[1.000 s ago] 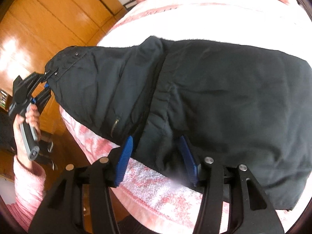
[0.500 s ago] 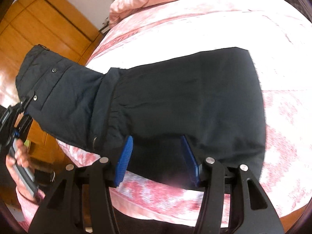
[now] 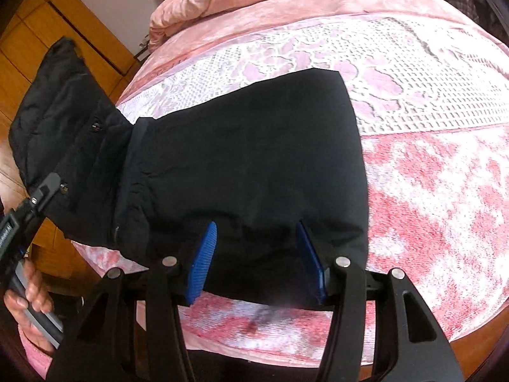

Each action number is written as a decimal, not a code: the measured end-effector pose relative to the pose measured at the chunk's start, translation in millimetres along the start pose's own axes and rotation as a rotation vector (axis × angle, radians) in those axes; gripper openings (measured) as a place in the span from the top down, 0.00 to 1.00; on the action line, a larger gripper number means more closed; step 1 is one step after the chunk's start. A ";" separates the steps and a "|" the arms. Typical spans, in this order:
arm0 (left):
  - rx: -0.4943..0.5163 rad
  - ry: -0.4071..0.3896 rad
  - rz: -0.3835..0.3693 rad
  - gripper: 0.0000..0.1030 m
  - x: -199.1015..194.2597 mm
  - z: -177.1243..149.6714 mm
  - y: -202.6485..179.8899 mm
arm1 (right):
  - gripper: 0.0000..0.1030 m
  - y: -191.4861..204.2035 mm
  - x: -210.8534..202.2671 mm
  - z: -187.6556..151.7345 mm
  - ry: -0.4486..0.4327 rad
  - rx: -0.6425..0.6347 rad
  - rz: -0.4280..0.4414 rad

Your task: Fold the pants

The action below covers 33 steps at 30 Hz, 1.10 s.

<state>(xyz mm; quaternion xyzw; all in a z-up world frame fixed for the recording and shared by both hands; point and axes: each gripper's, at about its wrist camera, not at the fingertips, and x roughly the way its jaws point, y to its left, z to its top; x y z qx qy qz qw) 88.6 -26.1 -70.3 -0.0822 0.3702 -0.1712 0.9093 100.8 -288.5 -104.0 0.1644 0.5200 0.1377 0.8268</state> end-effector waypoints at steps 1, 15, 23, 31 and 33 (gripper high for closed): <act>0.007 0.020 0.003 0.86 6.2 -3.5 -1.8 | 0.48 -2.5 0.9 -1.3 0.003 0.006 0.001; 0.056 0.220 -0.066 0.29 53.5 -29.1 -32.7 | 0.45 -8.7 17.8 -11.4 0.022 -0.019 -0.021; 0.069 0.088 0.127 0.18 0.4 -1.3 0.0 | 0.45 -5.4 11.4 -7.2 0.016 -0.023 -0.026; -0.074 0.190 0.347 0.17 30.2 -11.3 73.6 | 0.24 30.0 -9.9 12.0 -0.023 -0.051 0.014; -0.116 0.215 0.323 0.17 37.7 -19.0 86.3 | 0.20 40.6 -9.9 19.2 -0.018 -0.051 0.033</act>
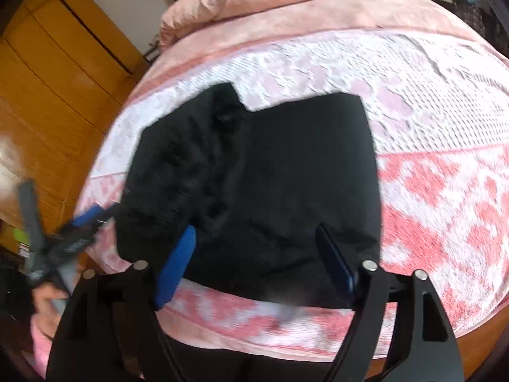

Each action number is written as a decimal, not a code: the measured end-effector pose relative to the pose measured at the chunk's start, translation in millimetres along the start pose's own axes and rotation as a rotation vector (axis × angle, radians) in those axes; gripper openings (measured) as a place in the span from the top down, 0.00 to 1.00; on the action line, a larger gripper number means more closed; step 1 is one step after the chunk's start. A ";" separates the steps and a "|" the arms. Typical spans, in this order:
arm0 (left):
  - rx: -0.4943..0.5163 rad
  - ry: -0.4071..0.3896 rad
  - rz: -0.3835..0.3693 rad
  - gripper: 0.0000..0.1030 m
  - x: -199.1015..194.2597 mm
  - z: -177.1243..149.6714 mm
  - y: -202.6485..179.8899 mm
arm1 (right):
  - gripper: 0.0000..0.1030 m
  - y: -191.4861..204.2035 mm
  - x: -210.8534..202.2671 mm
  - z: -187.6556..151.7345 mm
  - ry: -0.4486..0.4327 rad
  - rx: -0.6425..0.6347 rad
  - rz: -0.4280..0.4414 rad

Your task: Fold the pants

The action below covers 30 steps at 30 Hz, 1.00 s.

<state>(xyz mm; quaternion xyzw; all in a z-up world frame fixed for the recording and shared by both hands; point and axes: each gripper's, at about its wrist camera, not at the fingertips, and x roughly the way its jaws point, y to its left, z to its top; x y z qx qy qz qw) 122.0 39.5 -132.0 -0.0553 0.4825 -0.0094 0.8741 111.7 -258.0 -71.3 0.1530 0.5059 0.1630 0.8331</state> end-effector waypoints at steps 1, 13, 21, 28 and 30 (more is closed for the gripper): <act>-0.010 0.005 -0.008 0.17 3.7 -1.7 -0.1 | 0.20 6.4 1.7 3.2 0.007 -0.006 0.010; -0.015 0.030 -0.026 0.11 16.5 -6.4 3.8 | 0.14 37.5 68.7 14.4 0.142 -0.046 -0.160; -0.012 0.046 -0.029 0.10 12.2 -4.2 4.1 | 0.47 44.3 83.1 2.9 0.136 -0.124 -0.184; -0.083 -0.006 -0.047 0.10 -14.3 -1.1 24.8 | 0.77 58.0 70.4 0.1 0.106 -0.152 -0.111; -0.097 -0.024 -0.051 0.10 -22.2 -0.1 28.0 | 0.79 59.2 56.7 0.3 0.083 -0.154 -0.063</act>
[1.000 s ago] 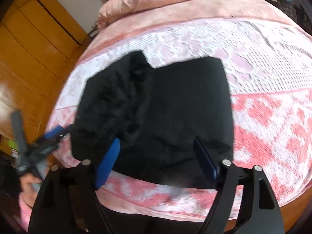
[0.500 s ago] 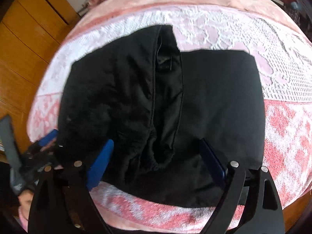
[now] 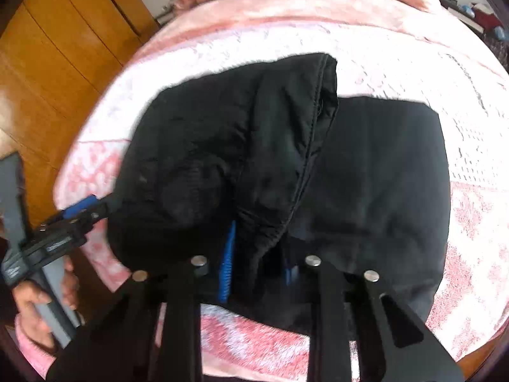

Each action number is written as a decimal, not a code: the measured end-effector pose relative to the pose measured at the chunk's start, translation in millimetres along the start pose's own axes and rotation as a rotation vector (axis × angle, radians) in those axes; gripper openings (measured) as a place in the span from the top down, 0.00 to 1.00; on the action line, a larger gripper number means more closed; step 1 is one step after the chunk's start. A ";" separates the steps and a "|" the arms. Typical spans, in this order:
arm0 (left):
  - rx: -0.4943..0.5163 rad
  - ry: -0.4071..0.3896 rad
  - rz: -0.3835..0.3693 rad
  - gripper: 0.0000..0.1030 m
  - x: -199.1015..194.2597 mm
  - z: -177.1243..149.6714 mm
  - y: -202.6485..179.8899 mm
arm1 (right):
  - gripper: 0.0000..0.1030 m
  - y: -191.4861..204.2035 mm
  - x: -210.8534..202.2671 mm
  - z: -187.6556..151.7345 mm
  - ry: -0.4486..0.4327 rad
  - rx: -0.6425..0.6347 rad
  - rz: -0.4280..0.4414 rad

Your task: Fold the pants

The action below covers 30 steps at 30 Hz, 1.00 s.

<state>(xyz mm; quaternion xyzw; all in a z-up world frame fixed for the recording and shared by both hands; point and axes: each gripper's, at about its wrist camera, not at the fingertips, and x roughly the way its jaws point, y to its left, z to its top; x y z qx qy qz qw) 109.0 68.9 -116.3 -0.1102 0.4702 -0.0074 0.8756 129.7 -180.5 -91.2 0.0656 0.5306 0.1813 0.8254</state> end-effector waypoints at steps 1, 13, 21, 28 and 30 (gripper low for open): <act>-0.005 -0.009 -0.005 0.10 -4.7 0.9 0.6 | 0.80 -0.8 -7.1 -0.5 -0.013 -0.006 0.014; 0.070 -0.025 -0.048 0.10 -18.3 5.4 -36.4 | 0.81 -33.7 -93.3 -12.8 -0.129 0.052 0.096; 0.137 0.007 -0.060 0.10 -9.3 -4.0 -65.6 | 0.81 -84.6 -96.2 -13.2 -0.107 0.134 0.045; 0.159 0.033 -0.063 0.10 0.6 -8.6 -77.9 | 0.79 -124.2 -55.4 -26.3 -0.028 0.222 0.033; 0.162 0.039 -0.063 0.10 2.6 -9.3 -79.7 | 0.77 -128.3 -40.9 -28.6 -0.007 0.226 0.016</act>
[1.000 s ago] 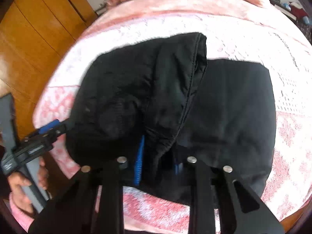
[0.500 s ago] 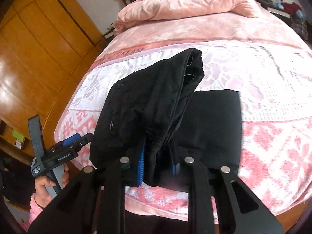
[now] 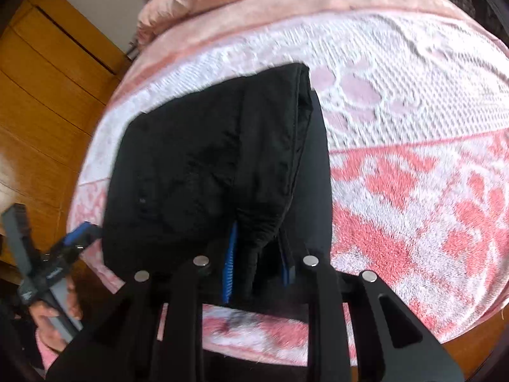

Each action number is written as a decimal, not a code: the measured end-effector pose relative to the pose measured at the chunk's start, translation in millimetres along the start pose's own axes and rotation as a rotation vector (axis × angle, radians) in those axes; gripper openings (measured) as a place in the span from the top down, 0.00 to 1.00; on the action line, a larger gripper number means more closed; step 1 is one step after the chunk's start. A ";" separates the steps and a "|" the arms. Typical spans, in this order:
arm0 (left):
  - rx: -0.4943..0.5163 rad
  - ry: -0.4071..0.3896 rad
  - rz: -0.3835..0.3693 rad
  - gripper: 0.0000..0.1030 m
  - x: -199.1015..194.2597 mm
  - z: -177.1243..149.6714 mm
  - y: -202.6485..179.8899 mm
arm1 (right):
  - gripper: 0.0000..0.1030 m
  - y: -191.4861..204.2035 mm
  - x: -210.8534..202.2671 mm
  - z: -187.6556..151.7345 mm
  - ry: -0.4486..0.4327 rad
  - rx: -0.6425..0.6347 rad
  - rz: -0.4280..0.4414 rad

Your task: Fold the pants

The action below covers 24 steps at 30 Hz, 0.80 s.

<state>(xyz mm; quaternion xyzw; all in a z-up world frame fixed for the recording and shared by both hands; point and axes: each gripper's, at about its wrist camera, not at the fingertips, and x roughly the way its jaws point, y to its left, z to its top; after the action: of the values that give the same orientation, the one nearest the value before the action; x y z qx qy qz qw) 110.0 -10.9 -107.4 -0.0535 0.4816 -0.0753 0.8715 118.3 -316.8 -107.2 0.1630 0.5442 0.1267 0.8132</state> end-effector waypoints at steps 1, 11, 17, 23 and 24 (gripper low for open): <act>0.005 0.003 0.002 0.10 1.0 -0.4 -1.0 | 0.74 -1.6 4.8 -0.3 0.006 0.000 -0.003; 0.016 -0.007 0.017 0.10 2.8 8.7 -0.8 | 0.44 -14.4 -31.0 14.3 -0.100 0.001 0.037; 0.039 -0.018 0.032 0.10 11.4 27.8 -10.2 | 0.46 -21.3 -20.3 60.1 -0.082 0.057 0.064; 0.050 0.012 0.066 0.08 38.8 40.9 -14.6 | 0.91 -30.6 11.1 86.7 -0.034 0.135 0.125; 0.042 0.020 0.065 0.05 43.6 41.9 -13.9 | 0.91 -31.4 14.5 89.2 -0.036 0.142 0.111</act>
<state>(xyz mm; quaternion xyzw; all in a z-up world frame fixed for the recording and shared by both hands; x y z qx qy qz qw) 167.3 -31.6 -119.1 -0.0188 0.4900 -0.0575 0.8696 207.3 -351.3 -100.4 0.2522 0.5273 0.1297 0.8009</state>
